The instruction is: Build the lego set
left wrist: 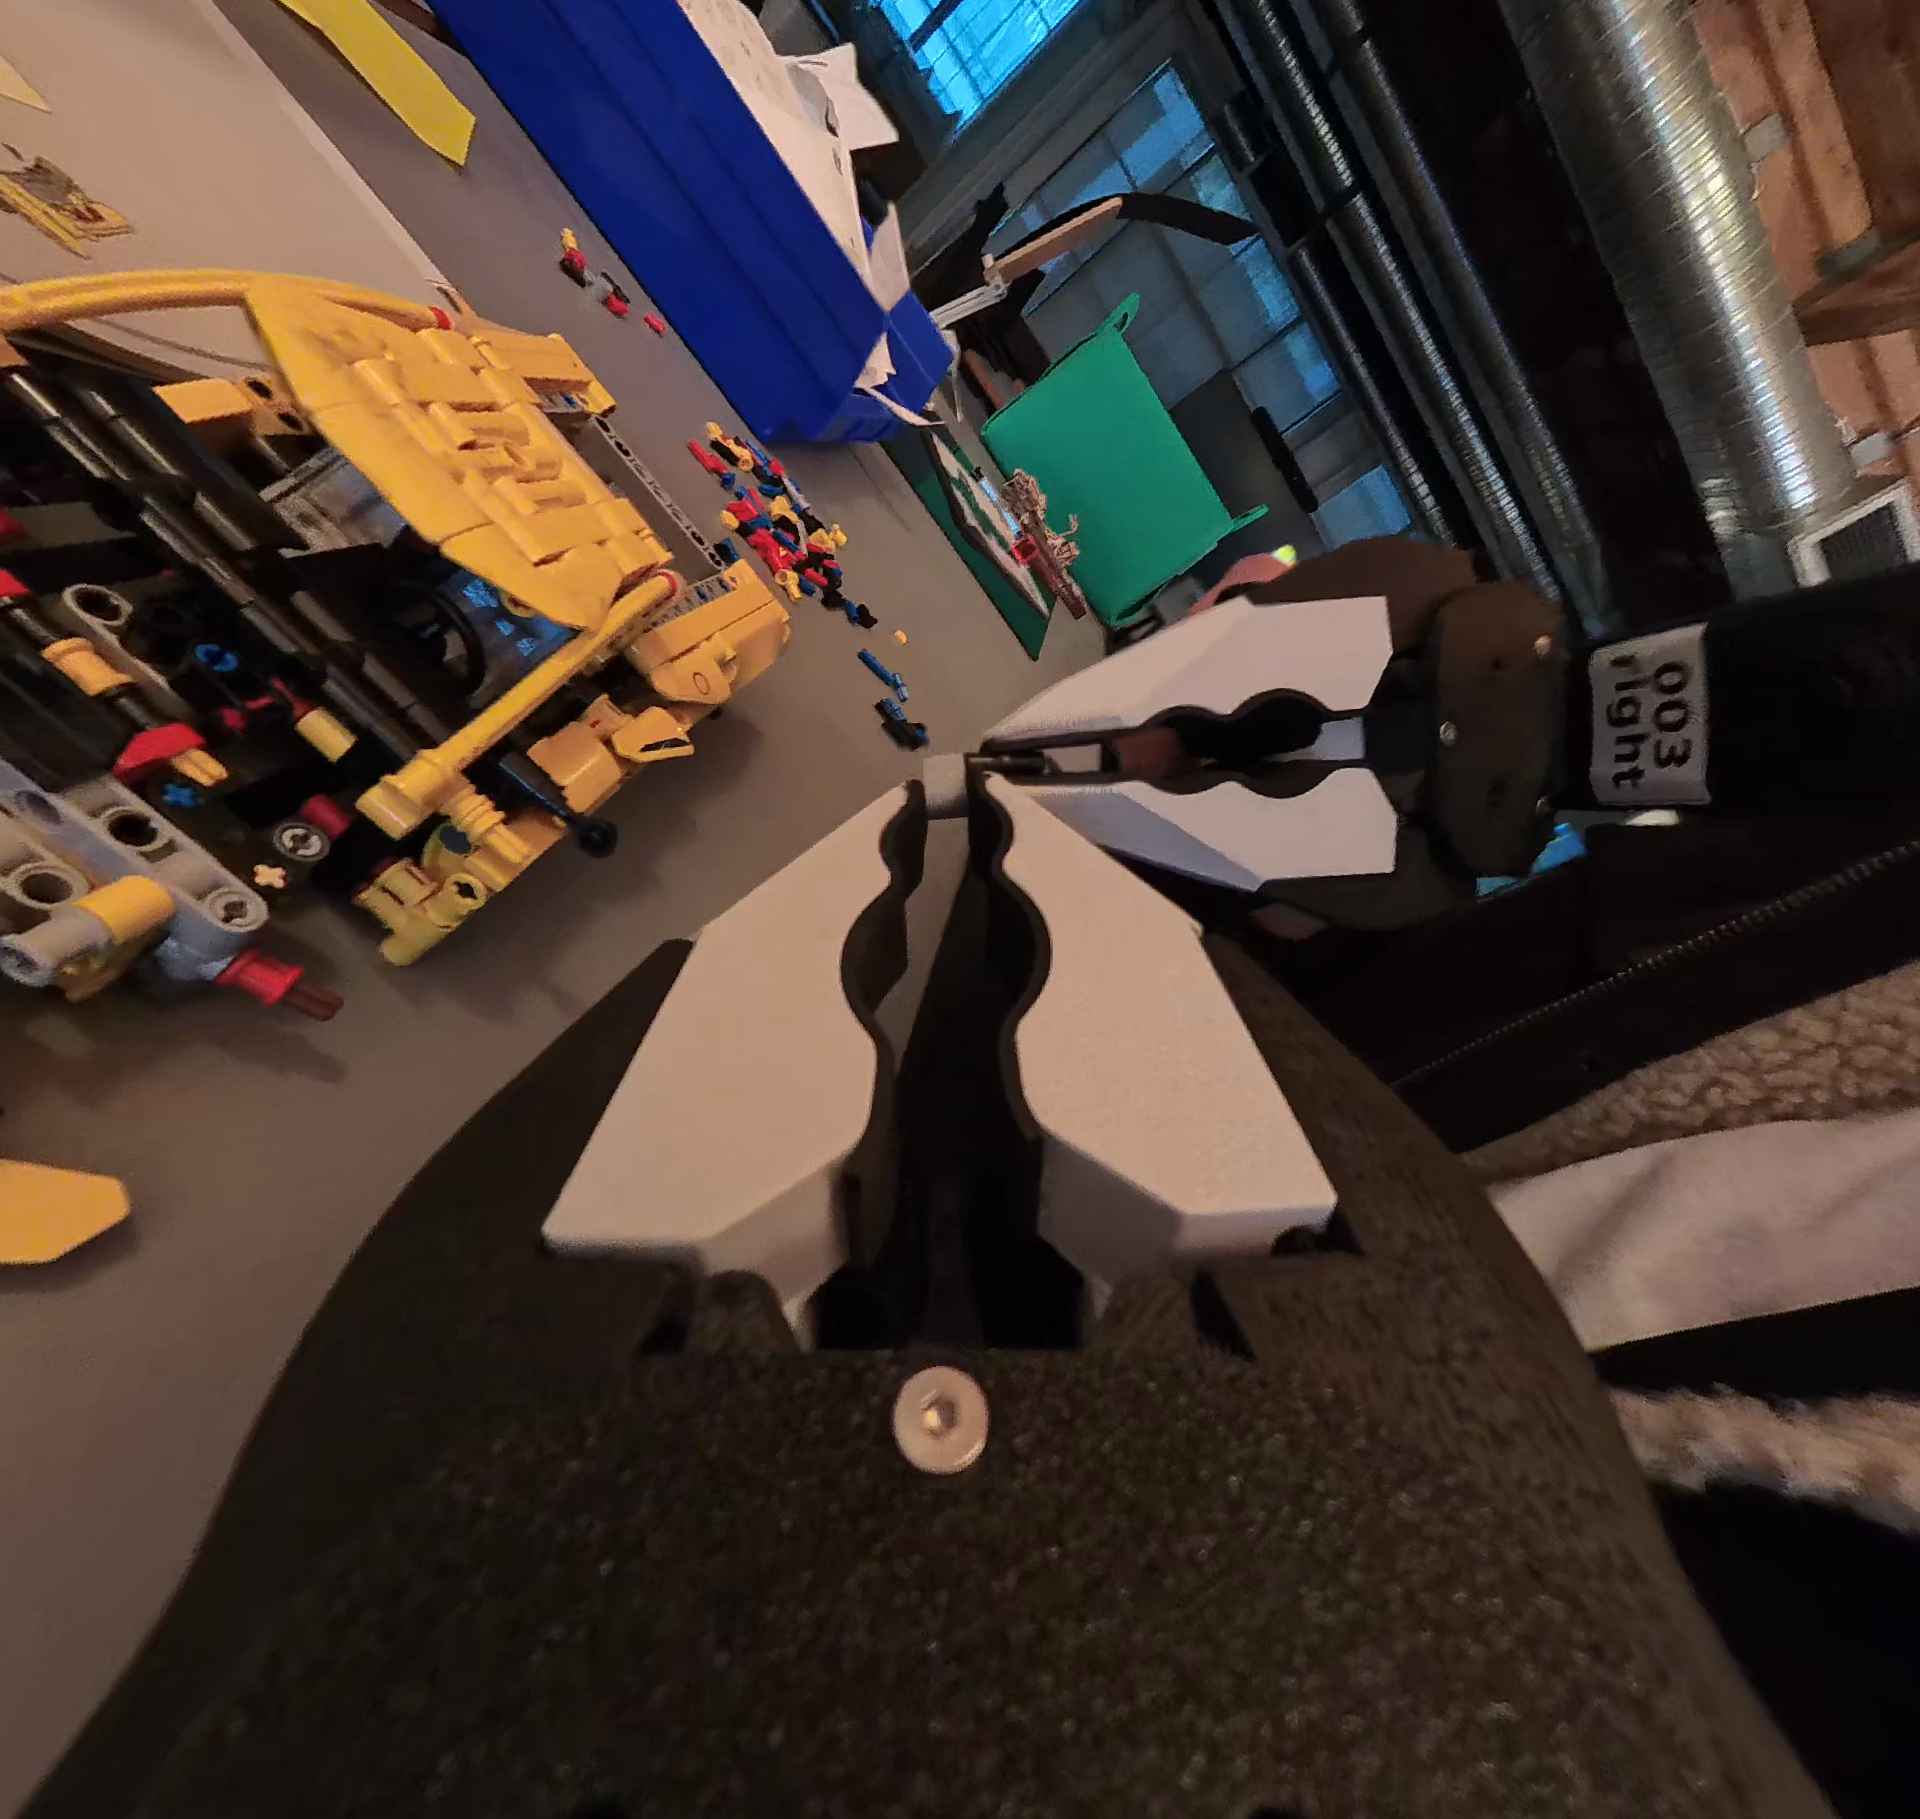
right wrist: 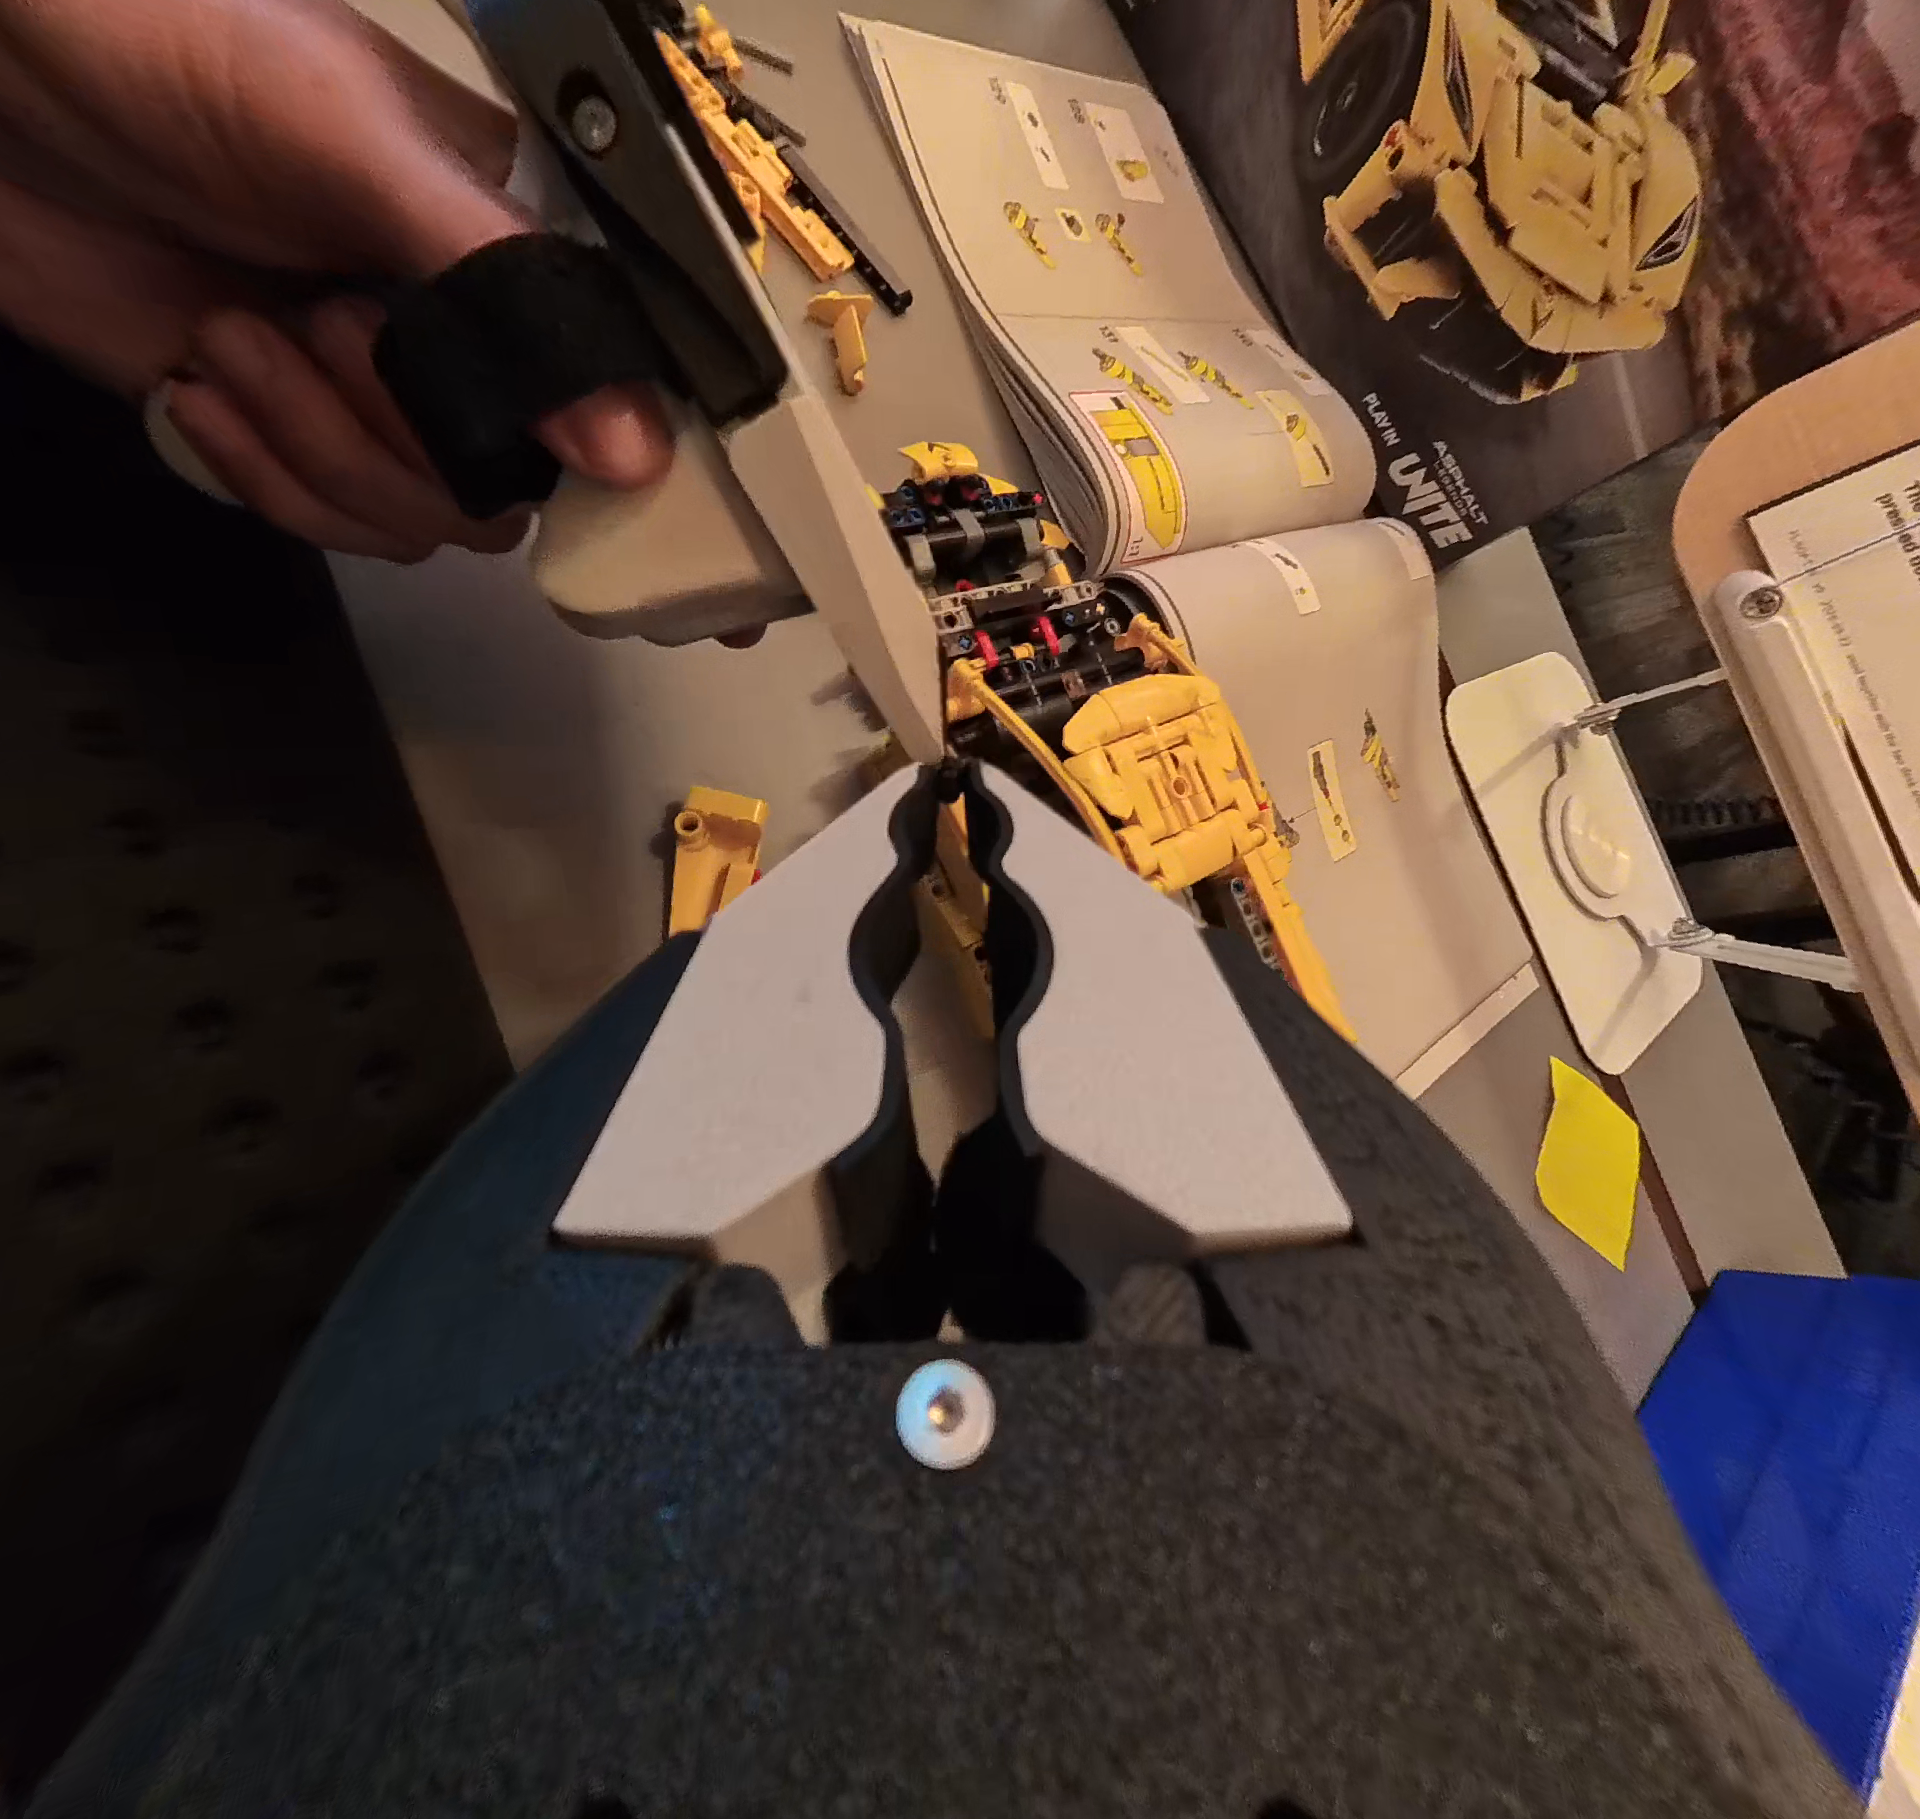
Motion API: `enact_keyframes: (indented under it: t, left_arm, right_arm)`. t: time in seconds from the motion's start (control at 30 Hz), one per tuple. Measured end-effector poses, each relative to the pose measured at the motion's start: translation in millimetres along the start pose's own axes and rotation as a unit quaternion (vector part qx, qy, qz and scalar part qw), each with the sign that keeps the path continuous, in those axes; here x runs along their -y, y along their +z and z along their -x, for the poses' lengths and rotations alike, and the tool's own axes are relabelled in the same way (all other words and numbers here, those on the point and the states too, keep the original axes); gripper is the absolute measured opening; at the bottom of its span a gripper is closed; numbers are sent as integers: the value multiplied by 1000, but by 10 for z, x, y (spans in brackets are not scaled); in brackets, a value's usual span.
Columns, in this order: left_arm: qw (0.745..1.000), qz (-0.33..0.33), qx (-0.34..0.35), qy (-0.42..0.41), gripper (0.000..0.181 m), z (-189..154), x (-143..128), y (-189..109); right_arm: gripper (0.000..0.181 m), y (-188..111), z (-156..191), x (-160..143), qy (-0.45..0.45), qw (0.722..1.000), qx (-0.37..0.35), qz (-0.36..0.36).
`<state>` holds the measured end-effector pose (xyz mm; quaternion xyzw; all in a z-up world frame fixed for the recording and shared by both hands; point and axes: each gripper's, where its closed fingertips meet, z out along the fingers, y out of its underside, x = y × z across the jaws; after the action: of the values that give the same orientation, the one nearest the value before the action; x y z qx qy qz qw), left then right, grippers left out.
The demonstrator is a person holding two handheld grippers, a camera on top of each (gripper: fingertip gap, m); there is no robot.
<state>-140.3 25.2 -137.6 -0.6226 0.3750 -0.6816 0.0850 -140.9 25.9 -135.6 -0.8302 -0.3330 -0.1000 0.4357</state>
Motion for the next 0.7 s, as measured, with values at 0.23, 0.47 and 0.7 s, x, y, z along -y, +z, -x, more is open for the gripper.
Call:
enact_keyframes:
  t: [0.23, 0.47, 0.7]
  left_arm:
    - [1000, -1, -13, -9, 7, -39, -2, -1]
    - [999, -4, -23, -33, 7, -40, -17, -13]
    - [999, 8, -24, -19, 8, -53, -52, -56]
  right_arm:
    - [4, -42, 7, 14, 25, 999, 20, -11]
    - [4, -36, 36, 9, 35, 999, 31, -12]
    - [4, -2, 71, -19, 9, 1000, 26, 3]
